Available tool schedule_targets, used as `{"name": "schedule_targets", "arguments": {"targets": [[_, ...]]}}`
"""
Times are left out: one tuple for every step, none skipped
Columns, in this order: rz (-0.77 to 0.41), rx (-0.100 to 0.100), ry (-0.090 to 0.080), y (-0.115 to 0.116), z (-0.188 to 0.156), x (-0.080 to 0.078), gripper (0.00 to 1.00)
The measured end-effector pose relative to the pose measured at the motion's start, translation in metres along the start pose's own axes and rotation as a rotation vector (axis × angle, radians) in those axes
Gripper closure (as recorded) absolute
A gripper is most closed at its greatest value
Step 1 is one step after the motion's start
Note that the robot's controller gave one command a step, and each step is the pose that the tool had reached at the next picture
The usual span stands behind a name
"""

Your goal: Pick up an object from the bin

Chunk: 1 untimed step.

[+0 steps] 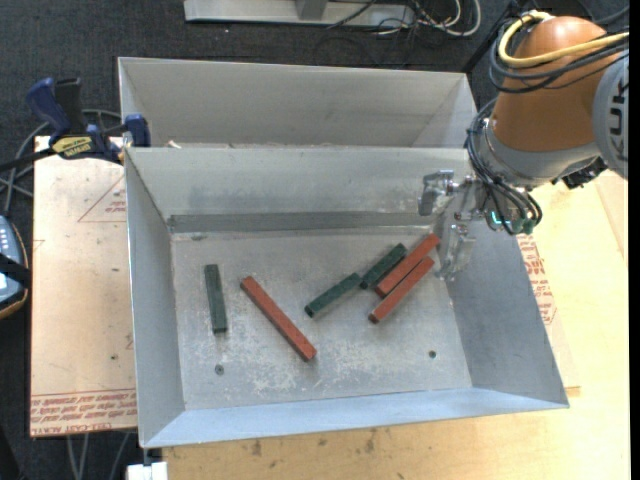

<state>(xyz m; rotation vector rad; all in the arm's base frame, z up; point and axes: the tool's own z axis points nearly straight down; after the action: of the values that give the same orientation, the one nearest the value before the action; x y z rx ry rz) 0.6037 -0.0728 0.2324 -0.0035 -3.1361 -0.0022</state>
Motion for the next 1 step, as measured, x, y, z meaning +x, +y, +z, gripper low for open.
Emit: {"name": "schedule_targets", "arguments": {"targets": [[-0.101, 0.000, 0.001, 0.0173, 0.1661, -0.0173, 0.00]]}}
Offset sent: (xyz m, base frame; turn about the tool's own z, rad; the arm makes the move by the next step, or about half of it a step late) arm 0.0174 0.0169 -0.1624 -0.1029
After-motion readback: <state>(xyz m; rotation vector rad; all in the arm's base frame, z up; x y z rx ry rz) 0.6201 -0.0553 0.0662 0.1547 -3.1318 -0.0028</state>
